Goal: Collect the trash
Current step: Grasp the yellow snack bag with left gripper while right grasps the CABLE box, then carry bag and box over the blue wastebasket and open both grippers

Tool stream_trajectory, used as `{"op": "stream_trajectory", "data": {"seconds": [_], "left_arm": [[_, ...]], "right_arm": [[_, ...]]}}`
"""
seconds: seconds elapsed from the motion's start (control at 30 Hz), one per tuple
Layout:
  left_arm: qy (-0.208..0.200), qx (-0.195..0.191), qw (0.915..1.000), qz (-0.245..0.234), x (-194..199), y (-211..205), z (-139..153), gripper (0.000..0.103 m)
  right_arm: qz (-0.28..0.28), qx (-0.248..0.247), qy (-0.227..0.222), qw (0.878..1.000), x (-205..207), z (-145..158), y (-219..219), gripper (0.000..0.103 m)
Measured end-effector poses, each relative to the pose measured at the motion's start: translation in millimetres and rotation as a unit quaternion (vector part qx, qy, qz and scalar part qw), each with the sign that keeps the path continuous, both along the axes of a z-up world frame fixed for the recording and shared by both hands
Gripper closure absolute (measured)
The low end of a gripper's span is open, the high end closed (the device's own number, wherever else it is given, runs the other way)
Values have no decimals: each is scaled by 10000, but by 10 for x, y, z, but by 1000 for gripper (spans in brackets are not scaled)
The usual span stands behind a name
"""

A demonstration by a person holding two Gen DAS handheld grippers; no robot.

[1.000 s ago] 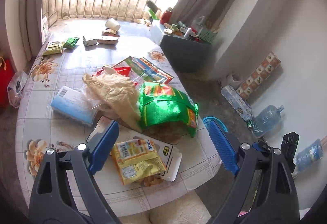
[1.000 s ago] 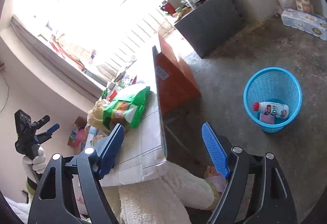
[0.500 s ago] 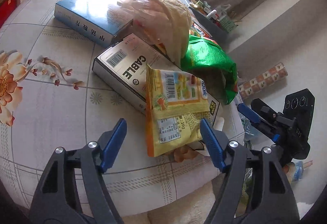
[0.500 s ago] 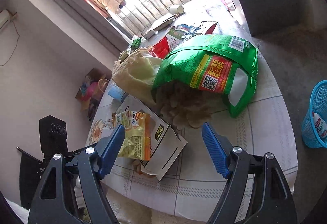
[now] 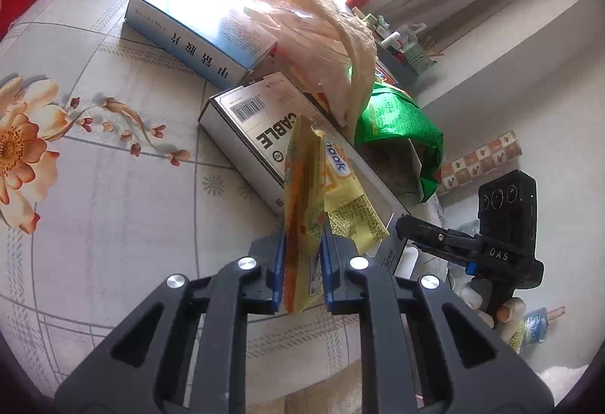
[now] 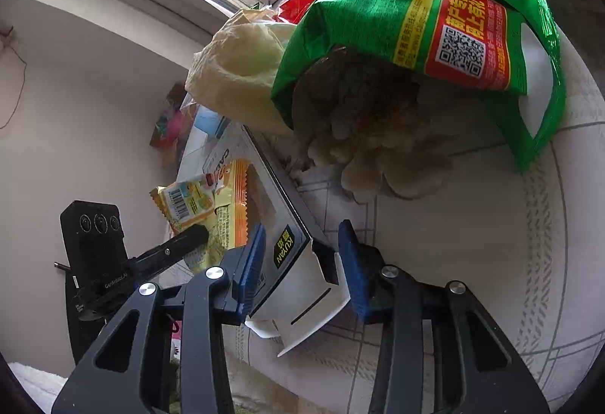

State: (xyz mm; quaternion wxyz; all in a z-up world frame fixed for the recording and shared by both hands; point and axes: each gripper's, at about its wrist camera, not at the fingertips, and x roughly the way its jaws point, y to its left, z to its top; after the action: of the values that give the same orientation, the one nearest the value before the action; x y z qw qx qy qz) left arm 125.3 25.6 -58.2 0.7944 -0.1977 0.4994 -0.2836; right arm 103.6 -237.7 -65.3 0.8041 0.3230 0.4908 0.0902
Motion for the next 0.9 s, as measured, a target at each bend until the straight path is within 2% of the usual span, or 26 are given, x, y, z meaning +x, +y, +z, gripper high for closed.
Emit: {"op": "stream_trajectory", "data": {"seconds": [0.07,0.17,0.2,0.23,0.27,0.3,0.4,0.53,0.67,0.77,0.9], "left_arm": [[-6,32,9999,143,-57,168,38,90],[-37,86,9987,496,-102,453,96,90],[-52,119,9979,628,-94,512,110,90],[-67,161,9970,757,-86,567,120,90],[-75,213,9960,870,-61,612,126,90],[-70,279,9949,962,-54,644,124,90],[-26,399,9929,1117,-19,696,105,90],[3,348,9933,1098,-66,795,68,90],[18,312,9936,1082,-75,840,29,90],[54,244,9935,1106,-88,910,-5,90],[74,191,9933,1142,-81,957,-33,90]], "right_arm": [[227,-132,99,9996,-119,15,129,64],[335,-818,5,9961,-222,167,286,63],[377,-1039,-99,9938,-225,237,340,61],[445,-1203,-209,9915,-207,306,398,55],[518,-1331,-324,9892,-179,366,459,39],[608,-1474,-441,9862,-129,423,533,28],[1100,-1967,-626,9723,93,490,777,20],[1554,-2595,-538,9516,453,437,1023,20],[1908,-2940,-315,9360,756,293,1172,20],[2059,-3033,-129,9303,891,187,1238,20],[2048,-3062,59,9296,909,94,1246,20]]}}
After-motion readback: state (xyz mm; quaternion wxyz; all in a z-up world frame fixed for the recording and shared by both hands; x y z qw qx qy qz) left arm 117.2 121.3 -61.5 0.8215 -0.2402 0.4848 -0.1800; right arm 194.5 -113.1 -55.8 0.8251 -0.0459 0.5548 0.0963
